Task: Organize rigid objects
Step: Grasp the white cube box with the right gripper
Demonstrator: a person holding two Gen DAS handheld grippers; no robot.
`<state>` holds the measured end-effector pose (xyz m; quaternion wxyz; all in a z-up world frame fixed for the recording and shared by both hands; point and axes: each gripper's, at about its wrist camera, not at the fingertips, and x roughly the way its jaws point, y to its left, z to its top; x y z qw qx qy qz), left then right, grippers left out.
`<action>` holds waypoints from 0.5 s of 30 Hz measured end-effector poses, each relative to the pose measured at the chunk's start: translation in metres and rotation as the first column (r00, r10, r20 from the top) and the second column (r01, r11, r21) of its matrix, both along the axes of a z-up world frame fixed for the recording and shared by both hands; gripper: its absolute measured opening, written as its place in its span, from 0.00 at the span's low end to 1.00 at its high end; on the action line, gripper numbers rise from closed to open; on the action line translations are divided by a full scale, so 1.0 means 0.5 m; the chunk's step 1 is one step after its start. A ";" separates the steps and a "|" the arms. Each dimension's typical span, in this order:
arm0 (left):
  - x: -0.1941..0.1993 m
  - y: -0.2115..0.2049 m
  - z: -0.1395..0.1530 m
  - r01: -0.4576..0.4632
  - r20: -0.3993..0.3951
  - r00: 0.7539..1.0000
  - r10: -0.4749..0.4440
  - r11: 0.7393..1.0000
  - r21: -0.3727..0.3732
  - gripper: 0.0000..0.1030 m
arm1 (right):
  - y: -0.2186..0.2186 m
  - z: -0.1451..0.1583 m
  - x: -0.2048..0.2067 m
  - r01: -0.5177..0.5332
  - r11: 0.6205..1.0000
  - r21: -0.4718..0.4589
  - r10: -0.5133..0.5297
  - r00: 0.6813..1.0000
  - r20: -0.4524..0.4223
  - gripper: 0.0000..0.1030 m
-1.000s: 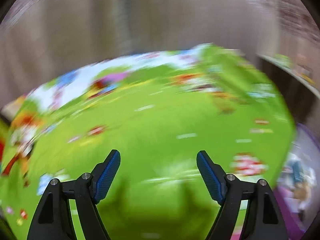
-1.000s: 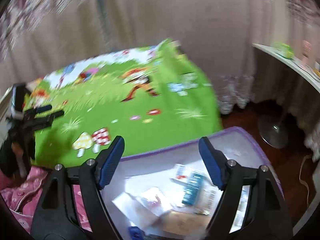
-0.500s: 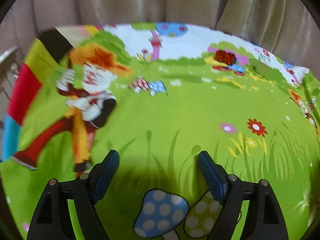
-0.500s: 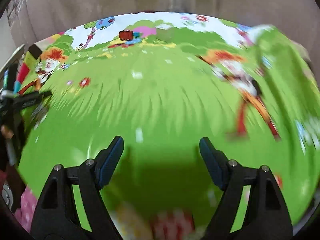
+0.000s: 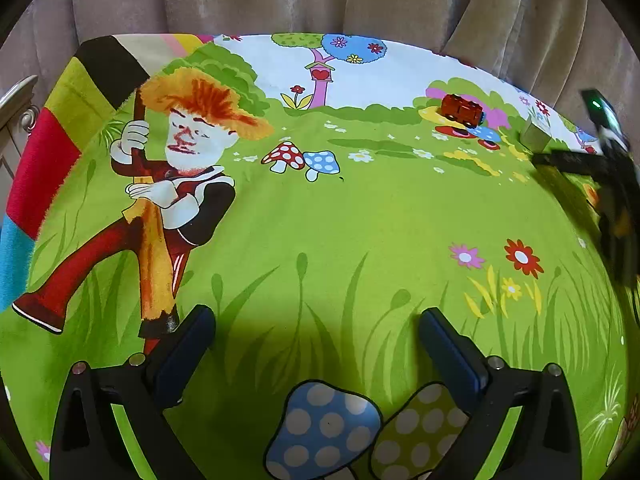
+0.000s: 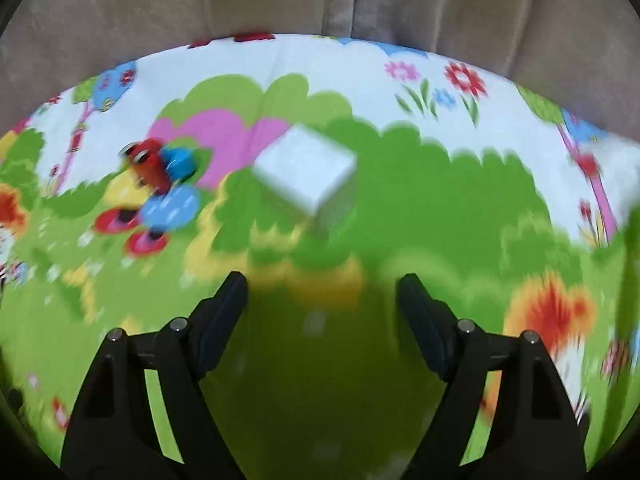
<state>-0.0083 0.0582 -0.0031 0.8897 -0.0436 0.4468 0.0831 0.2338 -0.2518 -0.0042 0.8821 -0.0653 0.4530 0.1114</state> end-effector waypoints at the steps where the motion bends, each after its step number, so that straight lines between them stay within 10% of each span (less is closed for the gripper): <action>1: 0.000 0.000 0.000 0.000 0.000 1.000 0.000 1.000 0.000 1.00 | 0.004 -0.002 0.020 -0.012 1.000 -0.001 0.012 1.000 0.002 0.79; 6: -0.001 0.000 -0.001 0.000 0.000 1.000 0.000 1.000 0.000 1.00 | 0.013 -0.008 0.089 -0.041 0.999 0.014 0.041 0.999 0.000 0.78; 8: -0.002 -0.001 0.000 0.000 0.000 1.000 0.000 1.000 0.001 1.00 | 0.018 -0.003 0.083 -0.082 0.996 0.026 0.081 0.996 0.022 0.53; 15: 0.023 -0.010 0.003 0.006 -0.028 1.000 -0.006 1.000 -0.002 1.00 | 0.013 0.006 -0.054 -0.174 0.985 -0.013 0.175 0.985 0.017 0.53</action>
